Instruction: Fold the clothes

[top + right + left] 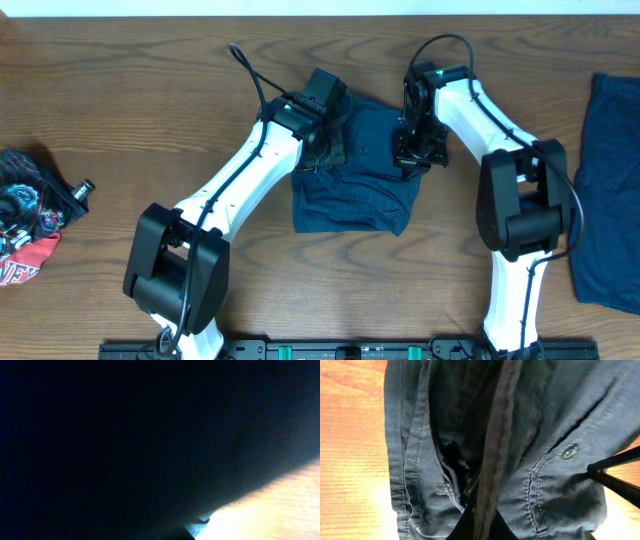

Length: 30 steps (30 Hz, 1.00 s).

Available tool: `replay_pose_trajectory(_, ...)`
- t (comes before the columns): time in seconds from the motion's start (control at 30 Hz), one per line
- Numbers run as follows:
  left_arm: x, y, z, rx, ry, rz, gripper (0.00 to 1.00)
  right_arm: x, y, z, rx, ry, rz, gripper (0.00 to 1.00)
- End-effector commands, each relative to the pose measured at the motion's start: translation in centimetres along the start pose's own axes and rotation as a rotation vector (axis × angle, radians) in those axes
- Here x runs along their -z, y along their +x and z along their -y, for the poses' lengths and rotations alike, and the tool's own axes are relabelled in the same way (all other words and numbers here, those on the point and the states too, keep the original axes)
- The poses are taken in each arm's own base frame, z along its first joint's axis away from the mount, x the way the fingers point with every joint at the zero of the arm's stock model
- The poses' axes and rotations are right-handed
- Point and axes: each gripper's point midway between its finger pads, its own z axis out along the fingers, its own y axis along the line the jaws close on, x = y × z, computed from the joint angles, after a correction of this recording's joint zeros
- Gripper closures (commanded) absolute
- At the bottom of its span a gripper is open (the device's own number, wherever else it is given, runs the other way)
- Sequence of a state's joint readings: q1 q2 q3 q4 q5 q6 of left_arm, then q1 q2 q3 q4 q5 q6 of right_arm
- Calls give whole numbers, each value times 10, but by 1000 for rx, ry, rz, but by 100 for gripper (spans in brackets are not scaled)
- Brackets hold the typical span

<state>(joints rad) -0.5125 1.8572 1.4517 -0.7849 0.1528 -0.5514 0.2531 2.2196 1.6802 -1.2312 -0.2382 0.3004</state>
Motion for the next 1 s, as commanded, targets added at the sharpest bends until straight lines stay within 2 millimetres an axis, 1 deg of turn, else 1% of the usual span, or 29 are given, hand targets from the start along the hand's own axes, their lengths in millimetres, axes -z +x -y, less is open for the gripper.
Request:
replay_pose_trajectory(0.0,-19,14,-26,43,-96,-27,94,-23,7,-1,-5,22,-60,99)
replay_pose_trajectory(0.13,-40,31,-42,51,-117,-54,94,-39,9,-5,6,33,-92,99)
replay_pose_trajectory(0.2,-47,35,-48,72,-120,-55,94,-43,9,-8,14,32,-95,99)
replay_pose_trajectory(0.3,-58,38,-62,124,-123,-48,94,-44,9,-12,24,34,-92,99)
replay_pose_trajectory(0.37,-65,39,-76,179,-129,-45,94,-44,9,-12,26,34,-91,99)
replay_pose_trajectory(0.5,-80,46,-94,259,-67,-79,94,-44,9,-12,25,34,-91,99)
replay_pose_trajectory(0.6,-85,48,-104,301,-40,-100,93,-44,9,-12,25,34,-91,99)
replay_pose_trajectory(0.7,-84,45,-107,297,-34,-95,94,-44,9,-12,25,35,-90,99)
replay_pose_trajectory(0.73,-84,42,-106,286,-31,-90,92,-44,9,-12,25,34,-90,99)
replay_pose_trajectory(0.77,-82,40,-104,285,-26,-84,83,-44,9,-12,26,35,-90,99)
replay_pose_trajectory(0.8,-80,37,-102,284,-17,-79,69,-44,9,-12,26,35,-91,99)
replay_pose_trajectory(0.87,-75,29,-95,280,10,-63,54,-44,9,-12,26,35,-90,99)
replay_pose_trajectory(0.9,-71,25,-92,277,19,-48,50,-44,9,-12,25,35,-90,99)
replay_pose_trajectory(0.97,-58,12,-84,269,46,-6,45,-44,9,-12,26,35,-91,99)
